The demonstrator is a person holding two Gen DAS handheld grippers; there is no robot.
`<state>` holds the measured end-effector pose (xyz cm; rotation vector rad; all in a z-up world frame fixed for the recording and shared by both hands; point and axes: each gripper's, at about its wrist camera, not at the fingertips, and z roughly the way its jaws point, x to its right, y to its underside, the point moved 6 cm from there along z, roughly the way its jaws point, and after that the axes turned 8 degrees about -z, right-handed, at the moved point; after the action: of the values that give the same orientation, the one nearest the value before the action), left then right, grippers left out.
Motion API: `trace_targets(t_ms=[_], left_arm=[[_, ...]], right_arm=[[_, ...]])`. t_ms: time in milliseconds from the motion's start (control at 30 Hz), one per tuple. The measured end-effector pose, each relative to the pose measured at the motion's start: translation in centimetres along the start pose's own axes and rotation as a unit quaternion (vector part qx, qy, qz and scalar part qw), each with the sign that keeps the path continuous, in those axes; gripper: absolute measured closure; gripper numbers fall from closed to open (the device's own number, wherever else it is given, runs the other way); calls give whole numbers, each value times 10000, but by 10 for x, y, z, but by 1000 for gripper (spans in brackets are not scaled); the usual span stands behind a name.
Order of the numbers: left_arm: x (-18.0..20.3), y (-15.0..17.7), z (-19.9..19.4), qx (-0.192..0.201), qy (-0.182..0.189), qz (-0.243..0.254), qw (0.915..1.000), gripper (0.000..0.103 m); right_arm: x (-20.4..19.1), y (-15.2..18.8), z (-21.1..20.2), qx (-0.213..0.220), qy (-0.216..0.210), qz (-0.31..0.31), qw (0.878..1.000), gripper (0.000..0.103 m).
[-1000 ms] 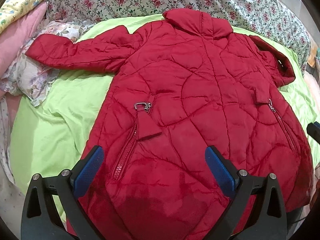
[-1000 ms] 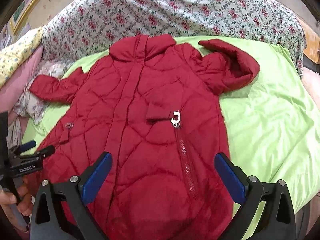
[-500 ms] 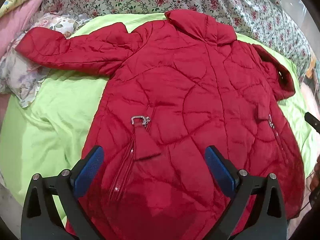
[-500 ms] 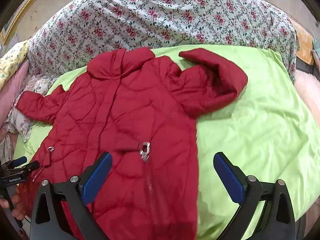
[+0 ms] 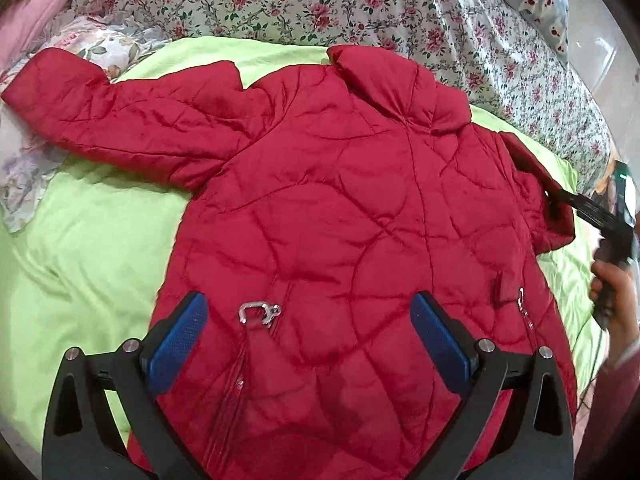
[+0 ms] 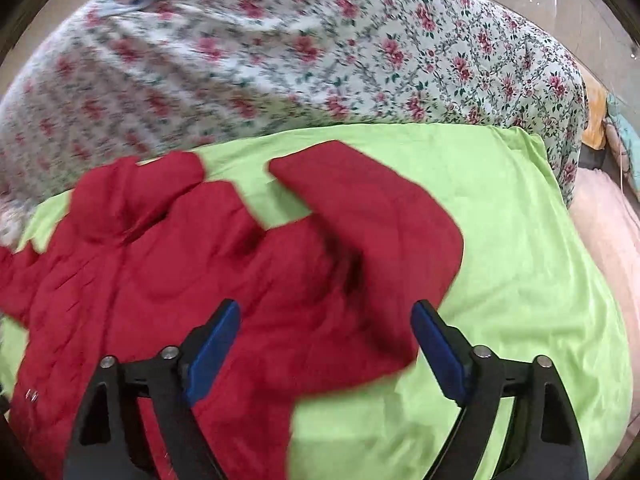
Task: Fold large clothes
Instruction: 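Grasp the hood of the red jacket with the right tool and lift it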
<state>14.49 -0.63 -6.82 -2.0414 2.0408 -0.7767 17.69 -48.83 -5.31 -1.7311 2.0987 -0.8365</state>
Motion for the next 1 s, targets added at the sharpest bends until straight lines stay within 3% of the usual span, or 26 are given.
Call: trace_targets(t_ms=[300, 400, 467, 567, 733, 1000], left_arm=[[16, -3, 27, -203, -177, 387, 9989, 1], [20, -2, 32, -231, -184, 463, 9985, 1], [20, -1, 35, -253, -196, 496, 9983, 1], [19, -1, 37, -268, -178, 473, 9984, 1], [15, -1, 39, -302, -134, 383, 9987, 1], [11, 1, 38, -389, 149, 237, 9988, 1]], right_arm=[[-7, -35, 86, -274, 381, -314, 9984, 22], [2, -39, 101, -360, 276, -85, 9989, 41], [9, -40, 100, -299, 173, 172, 9993, 73], [12, -40, 88, -158, 37, 343, 9993, 86], [0, -36, 53, 186, -426, 445, 9979, 89], [-69, -10, -20, 703, -1888, 404, 9787, 89]])
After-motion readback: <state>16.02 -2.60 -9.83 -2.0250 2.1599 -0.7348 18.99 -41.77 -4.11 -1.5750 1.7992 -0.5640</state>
